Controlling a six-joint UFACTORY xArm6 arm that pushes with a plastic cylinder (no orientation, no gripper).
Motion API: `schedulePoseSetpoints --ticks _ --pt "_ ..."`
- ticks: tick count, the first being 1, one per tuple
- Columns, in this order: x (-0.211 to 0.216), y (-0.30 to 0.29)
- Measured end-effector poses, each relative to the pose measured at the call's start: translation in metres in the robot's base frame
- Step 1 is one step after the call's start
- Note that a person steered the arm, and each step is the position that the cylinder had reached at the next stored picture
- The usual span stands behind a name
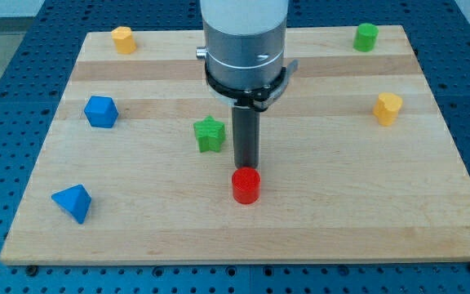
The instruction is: Move the red circle towards bottom center
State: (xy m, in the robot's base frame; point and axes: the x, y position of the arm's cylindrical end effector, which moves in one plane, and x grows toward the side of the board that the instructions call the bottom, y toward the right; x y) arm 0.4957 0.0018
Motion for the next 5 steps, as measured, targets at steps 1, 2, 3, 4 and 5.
schedulePoseSetpoints --ticks 1,2,3,4,5 --pt "0.013 0.0" --pt "0.028 0.0" --pt "0.029 0.001" --pt "0.024 0.001" --pt "0.017 0.001"
